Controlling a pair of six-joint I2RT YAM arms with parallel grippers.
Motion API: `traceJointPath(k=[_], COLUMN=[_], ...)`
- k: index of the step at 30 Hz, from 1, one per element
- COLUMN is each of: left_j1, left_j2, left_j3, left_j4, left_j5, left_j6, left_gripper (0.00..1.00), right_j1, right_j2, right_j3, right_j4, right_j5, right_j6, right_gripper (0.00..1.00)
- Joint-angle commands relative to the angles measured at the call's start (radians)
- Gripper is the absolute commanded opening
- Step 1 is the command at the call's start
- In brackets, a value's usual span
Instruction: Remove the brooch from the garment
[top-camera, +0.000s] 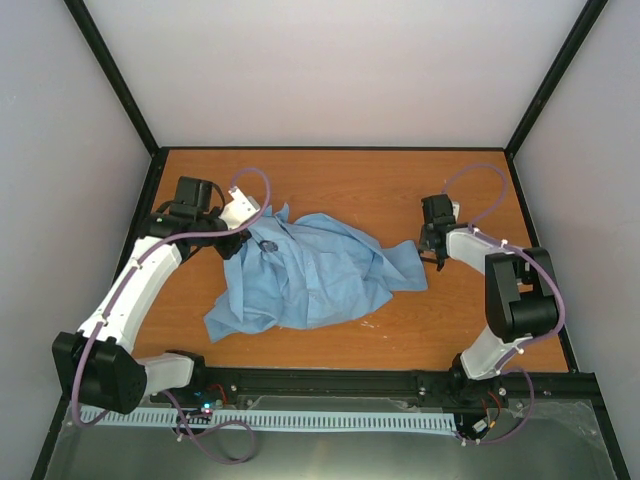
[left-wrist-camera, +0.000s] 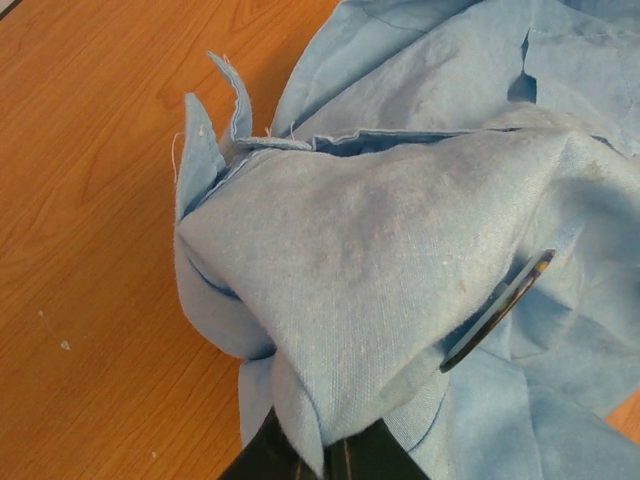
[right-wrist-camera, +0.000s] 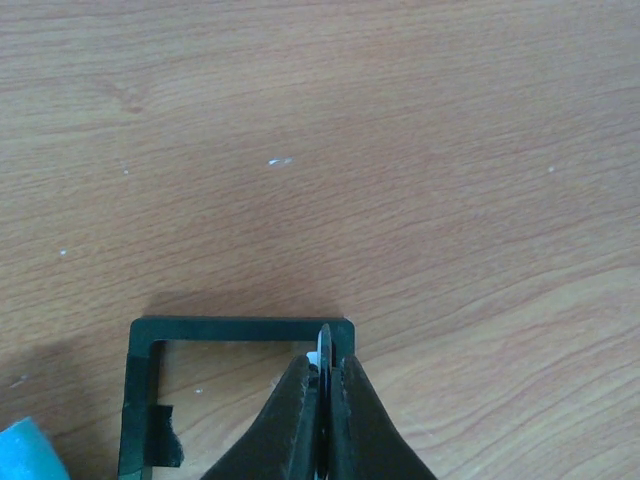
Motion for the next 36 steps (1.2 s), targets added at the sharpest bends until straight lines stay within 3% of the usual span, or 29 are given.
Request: traceJointPath(k=[1,8,15,22,26,30,34,36], left_j1=[0.010,0.010,0.010,0.010,0.010,0.010,0.010,0.010], left_j2=[-0.035,-0.030,-0.029,-0.019,-0.009,0.005,0.013,0.027], left_j3=[0.039,0.039,0.052,0.057,0.054,0.055,0.061,0.075], left_j4=[-0.004,-0.001,-0.005,-0.022,-0.035,-0.058,-0.063,-0.076], left_j5=[0.050,0.063,0.075,0.117,0.166,0.236,0.285,0.299], left_j6=[0.018,0.013,0.007,-0.005,-0.011,-0.017,-0.023,-0.023], left_gripper=[0.01,0.01,0.01,0.01,0.01,0.01,0.01,0.01], right_j1=[-0.003,0.033,0.062,0.067,0.099,0.167,0.286,0.361], right_j2=[0.018,0.028,0.037,-0.070,-0.210,-0.372,-0.400,-0.372], right_j3=[0.026,0.014,0.019,0.069,0.045,-0.036,-0.033,-0.009], right_j4=[-0.021,-0.047,-0.066,-0.089,0.012,0.238,0.373,0.393], right_j5=[0.089,0.116,0.078,-0.035,-0.235,-0.556,-0.878,-0.964], right_j6=[-0.062,-0.098,-0.097,-0.079,-0.085,-0.124,-0.154,-0.200], right_gripper=[0.03,0.06,0.35,0.51,0.55,0.55,0.54,0.54])
